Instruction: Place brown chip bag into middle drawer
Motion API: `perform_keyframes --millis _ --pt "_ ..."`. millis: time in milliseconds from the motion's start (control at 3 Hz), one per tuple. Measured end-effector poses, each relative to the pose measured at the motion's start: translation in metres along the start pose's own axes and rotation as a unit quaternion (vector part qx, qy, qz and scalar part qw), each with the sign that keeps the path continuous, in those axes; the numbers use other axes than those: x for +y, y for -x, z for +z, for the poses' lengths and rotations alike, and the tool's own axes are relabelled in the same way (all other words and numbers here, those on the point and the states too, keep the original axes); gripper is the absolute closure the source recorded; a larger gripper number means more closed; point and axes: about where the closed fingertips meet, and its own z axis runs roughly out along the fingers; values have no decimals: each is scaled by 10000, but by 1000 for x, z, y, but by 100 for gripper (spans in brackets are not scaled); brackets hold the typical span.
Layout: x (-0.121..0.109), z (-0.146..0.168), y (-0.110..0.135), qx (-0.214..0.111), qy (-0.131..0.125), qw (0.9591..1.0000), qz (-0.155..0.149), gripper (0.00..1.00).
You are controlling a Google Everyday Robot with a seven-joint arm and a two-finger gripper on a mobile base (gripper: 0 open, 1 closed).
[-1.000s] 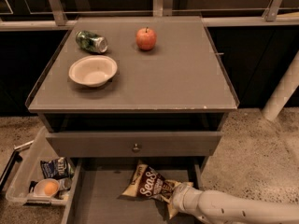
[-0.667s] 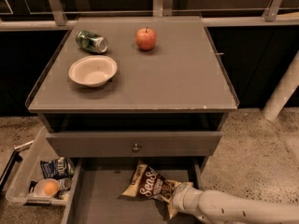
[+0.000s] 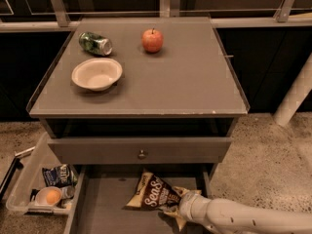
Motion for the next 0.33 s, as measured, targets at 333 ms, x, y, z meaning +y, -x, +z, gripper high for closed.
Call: perform_keyframes --millis 333 --pt "0 0 0 0 0 10000 0 0"
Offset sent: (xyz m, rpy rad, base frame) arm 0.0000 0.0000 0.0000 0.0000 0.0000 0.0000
